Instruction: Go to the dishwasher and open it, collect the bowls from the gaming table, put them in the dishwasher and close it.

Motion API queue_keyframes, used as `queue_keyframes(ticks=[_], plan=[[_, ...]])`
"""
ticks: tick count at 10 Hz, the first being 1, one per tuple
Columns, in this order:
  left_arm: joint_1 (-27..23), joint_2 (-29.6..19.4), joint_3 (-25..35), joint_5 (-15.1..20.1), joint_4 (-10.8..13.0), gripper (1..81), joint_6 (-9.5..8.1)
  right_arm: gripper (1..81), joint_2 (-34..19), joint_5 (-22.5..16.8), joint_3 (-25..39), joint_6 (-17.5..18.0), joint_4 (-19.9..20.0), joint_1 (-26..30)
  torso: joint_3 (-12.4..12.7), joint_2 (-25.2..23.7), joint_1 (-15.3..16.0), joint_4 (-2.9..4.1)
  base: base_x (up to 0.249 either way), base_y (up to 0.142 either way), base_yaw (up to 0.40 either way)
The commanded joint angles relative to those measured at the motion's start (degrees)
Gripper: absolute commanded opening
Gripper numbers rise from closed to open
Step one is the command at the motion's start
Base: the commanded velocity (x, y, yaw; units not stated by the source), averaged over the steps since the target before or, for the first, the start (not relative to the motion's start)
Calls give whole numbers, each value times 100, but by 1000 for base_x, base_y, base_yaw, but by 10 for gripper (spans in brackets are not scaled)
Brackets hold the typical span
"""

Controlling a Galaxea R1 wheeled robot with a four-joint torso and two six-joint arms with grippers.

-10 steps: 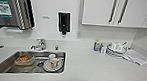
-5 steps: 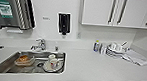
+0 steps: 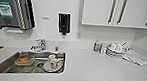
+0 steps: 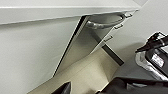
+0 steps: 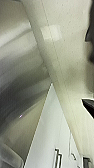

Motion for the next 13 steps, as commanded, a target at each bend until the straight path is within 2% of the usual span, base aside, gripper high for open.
queue_keyframes(ticks=[1, 4, 5, 7, 8, 13], plan=[[-491, -145, 169, 96, 17, 811, 19, 811, -512, -686, 425, 769, 68, 1167, 0, 0, 0, 0, 0, 0, 0], [-491, 48, 81, 43, 34, 811, 37, 811, -241, -1469, 355, 1727, 34, 1888, 0, 0, 0, 0, 0, 0, 0], [-491, 66, 81, 43, 139, 811, 54, 811, -91, -1829, 311, 2105, 17, 2073, 0, 0, 0, 0, 0, 0, 0], [-491, 118, 98, 34, 272, 811, 54, 811, 146, -2207, 144, 2543, 17, 2521, 0, 0, 0, 0, 0, 0, 0], [-491, 154, 81, 26, 272, 811, 45, 811, 261, -2366, 74, 2817, 8, 2724, 0, 0, 0, 0, 0, 0, 0], [-580, 171, 107, 34, 263, 811, 45, 811, 560, -2683, -164, 3978, 8, 3498, -2, 0, 2, 0, 0, 0, 0]])
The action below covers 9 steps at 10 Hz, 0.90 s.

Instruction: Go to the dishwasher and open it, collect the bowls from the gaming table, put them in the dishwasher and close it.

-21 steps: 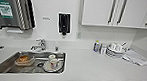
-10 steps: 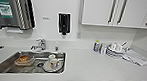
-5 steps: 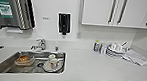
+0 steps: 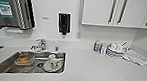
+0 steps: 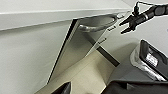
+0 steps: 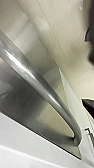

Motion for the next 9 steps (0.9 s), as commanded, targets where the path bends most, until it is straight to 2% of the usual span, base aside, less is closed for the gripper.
queue_keyframes(ticks=[1, 3, 5, 9], plan=[[-500, -231, 157, 70, 41, 811, 38, 811, -36, -444, -244, 656, 49, 968, 0, 0, 0, 0, 0, 0, 0], [-500, -240, 166, 70, 50, 811, 38, 811, 227, -487, -525, 983, 32, 1056, 0, 0, 0, 0, 0, 0, 0], [-500, -240, 175, 70, 50, 811, 38, 811, 508, -716, -858, 1001, 32, 1030, 0, 0, 0, 0, 0, 0, 0], [-501, -231, 192, 70, 50, 811, 47, 811, 851, -716, -1273, 1176, 40, 1012, -2, 0, 0, 0, 0, 0, 0]])
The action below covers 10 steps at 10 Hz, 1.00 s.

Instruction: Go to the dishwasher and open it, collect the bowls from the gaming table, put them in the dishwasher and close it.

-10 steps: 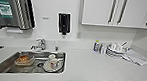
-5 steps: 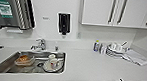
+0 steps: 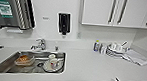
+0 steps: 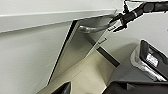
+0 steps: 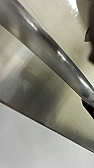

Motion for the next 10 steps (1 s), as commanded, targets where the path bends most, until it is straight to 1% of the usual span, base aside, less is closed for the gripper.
queue_keyframes(ticks=[1, 4, 6, 8, 10], plan=[[-483, -231, 201, 70, 39, 811, 46, 811, -63, -190, -110, 168, 40, 743, 0, 0, 0, 0, 0, 0, 0], [-483, -213, 201, 70, 30, 811, 37, 811, 439, -208, -603, 177, -100, 498, -2, 0, 0, 0, 0, 0, 0], [-483, -213, 184, 70, 39, 811, 37, 811, 606, -199, -814, 168, -162, 295, -2, 0, 0, 0, 0, 0, 0], [-483, -161, 157, 70, 39, 811, 46, 811, 545, -208, -744, 107, -257, 102, -2, 0, 0, 0, 0, 0, 0], [-483, -117, 157, 70, 48, 811, 80, 811, 229, -217, -341, 116, -714, -127, 0, 0, 0, 0, 0, 0, 0]])
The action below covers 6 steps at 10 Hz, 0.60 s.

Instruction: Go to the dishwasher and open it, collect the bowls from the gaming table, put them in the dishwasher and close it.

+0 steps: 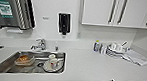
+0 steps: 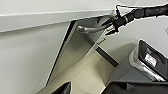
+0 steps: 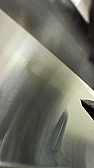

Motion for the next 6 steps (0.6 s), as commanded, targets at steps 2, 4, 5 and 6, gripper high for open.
queue_keyframes(ticks=[2, 4, 5, 6], plan=[[-485, -170, 155, 68, 127, 811, 80, 811, -761, -743, 765, -78, -682, 67, 0, 2, 2, 0, 0, 0, 0], [-485, -152, 155, 68, 118, 811, 71, 811, -964, -743, 950, -78, -788, -83, 0, 2, 2, 0, 0, 0, 0], [-485, -143, 155, 68, 118, 811, 71, 811, -1042, -725, 1020, -78, -805, -135, 0, 2, 2, 0, 0, 0, 0], [-485, -135, 155, 68, 118, 811, 71, 811, -1087, -708, 1090, -78, -867, -206, 2, 2, 2, 0, 0, 0, 0]])
